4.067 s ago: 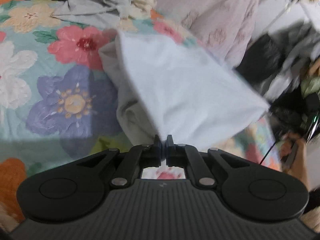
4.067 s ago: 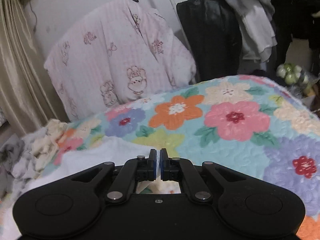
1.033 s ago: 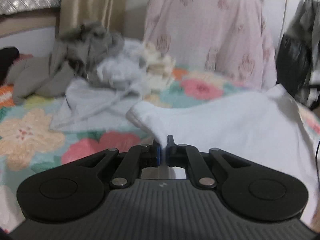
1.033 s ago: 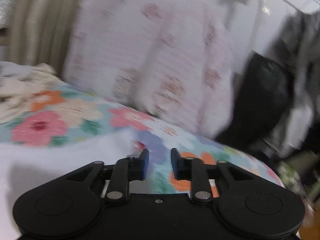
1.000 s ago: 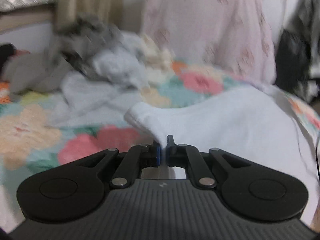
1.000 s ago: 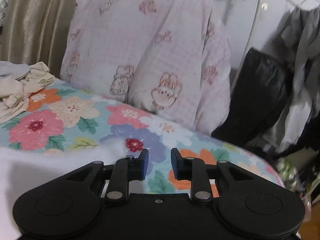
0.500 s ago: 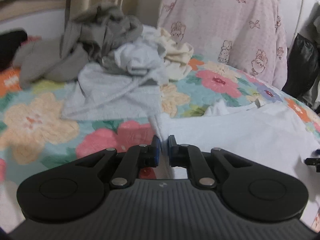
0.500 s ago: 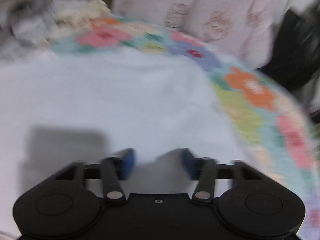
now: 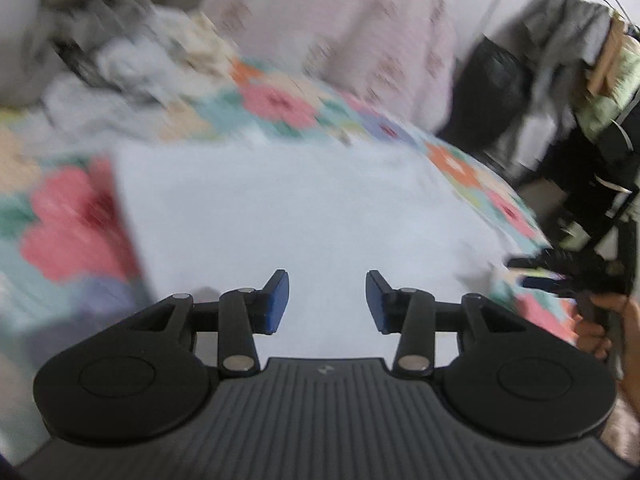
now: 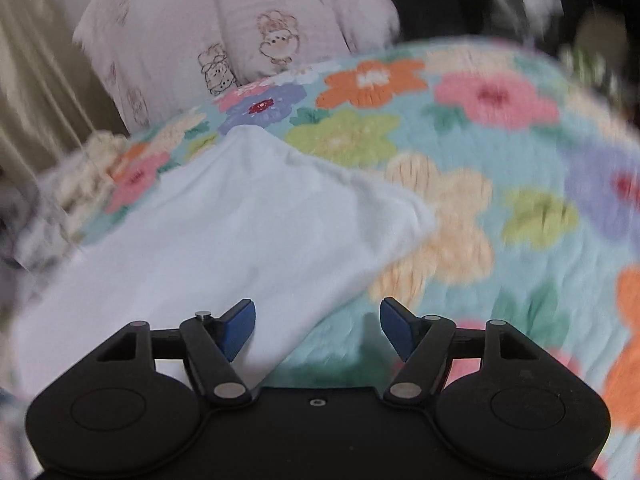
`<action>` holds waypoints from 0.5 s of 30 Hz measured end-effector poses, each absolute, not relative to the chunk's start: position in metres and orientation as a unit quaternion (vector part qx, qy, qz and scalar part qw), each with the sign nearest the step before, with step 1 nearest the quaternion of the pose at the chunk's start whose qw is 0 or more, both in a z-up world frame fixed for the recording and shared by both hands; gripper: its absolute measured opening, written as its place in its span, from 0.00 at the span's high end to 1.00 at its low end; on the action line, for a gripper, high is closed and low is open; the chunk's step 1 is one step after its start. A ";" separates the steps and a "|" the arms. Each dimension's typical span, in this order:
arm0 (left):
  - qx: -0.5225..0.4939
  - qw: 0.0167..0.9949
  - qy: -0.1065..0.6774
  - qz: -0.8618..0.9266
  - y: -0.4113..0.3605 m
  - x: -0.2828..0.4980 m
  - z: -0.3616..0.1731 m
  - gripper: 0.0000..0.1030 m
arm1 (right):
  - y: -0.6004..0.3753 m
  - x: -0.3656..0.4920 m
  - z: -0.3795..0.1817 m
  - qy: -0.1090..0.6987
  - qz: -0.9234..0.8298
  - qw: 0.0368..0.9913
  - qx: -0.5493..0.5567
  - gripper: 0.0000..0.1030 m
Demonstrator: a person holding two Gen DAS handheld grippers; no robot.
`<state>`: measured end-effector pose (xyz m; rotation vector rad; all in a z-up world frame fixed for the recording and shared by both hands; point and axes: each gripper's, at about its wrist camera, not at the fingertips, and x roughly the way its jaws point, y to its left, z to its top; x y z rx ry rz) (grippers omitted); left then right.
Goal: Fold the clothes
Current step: 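Lay the folded shirt down and open both grippers, then pinch the folded shirt edge with the right gripper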
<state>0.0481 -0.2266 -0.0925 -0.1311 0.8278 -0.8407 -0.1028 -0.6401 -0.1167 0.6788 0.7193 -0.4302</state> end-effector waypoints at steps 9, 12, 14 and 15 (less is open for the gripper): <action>0.078 0.813 0.403 -0.413 -0.278 -0.004 -0.116 0.60 | -0.674 -0.099 -0.149 0.311 -0.185 0.811 0.460 0.27; 0.062 0.811 0.367 -0.452 -0.283 -0.013 -0.099 0.54 | -0.668 -0.085 -0.150 0.324 -0.191 0.819 0.433 0.24; 0.045 0.805 0.377 -0.456 -0.291 -0.010 -0.103 0.54 | -0.665 -0.078 -0.148 0.320 -0.190 0.828 0.420 0.24; 0.041 0.801 0.391 -0.452 -0.296 -0.006 -0.111 0.54 | -0.667 -0.075 -0.148 0.315 -0.190 0.830 0.419 0.24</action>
